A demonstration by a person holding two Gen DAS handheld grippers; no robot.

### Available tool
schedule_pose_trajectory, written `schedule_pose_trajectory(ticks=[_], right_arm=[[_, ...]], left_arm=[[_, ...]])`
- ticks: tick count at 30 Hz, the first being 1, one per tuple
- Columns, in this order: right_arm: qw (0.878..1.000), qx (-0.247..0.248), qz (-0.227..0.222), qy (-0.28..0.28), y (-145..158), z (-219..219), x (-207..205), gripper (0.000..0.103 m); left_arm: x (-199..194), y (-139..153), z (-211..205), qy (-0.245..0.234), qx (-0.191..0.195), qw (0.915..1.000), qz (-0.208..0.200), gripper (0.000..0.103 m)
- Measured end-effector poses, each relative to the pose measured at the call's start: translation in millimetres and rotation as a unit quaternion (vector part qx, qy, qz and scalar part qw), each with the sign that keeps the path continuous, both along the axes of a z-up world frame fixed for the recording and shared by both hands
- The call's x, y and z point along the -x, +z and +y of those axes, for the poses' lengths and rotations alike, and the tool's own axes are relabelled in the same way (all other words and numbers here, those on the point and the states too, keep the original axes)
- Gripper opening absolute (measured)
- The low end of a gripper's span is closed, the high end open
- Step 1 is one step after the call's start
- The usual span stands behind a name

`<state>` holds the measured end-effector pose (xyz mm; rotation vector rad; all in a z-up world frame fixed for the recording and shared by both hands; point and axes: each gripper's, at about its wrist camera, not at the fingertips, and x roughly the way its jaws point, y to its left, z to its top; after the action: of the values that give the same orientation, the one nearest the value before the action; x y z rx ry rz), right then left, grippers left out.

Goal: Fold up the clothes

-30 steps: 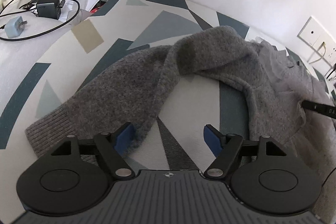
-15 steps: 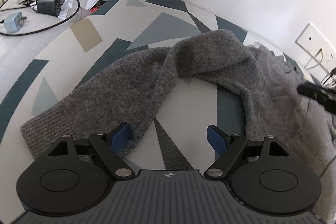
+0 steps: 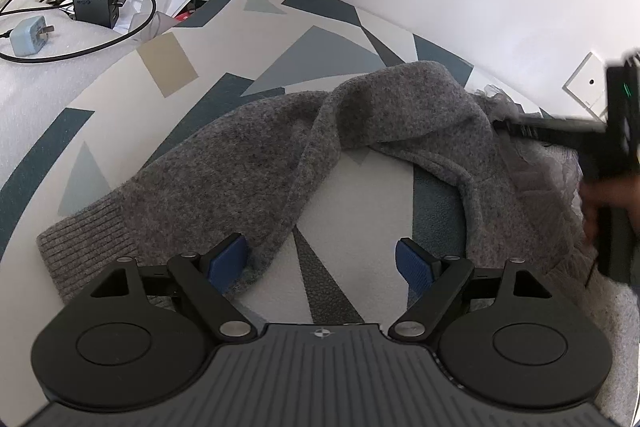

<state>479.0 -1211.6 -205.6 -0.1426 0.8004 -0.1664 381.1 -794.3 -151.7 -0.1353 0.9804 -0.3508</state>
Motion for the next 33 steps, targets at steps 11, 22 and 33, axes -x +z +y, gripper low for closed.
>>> schedule_pose_trajectory(ticks=[11, 22, 33], right_arm=[[0.968, -0.244, -0.059, 0.015, 22, -16, -14, 0.033], [0.973, -0.209, -0.067, -0.069, 33, -39, 133, 0.06], [0.987, -0.156, -0.031, -0.008, 30, 13, 164, 0.076]], left_arm=[[11, 12, 6, -0.013, -0.098, 0.9949, -0.019, 0.084], [30, 0, 31, -0.043, -0.135, 0.9894, -0.034, 0.085], [-28, 18, 27, -0.09, -0.01, 0.9959, 0.003, 0.003]])
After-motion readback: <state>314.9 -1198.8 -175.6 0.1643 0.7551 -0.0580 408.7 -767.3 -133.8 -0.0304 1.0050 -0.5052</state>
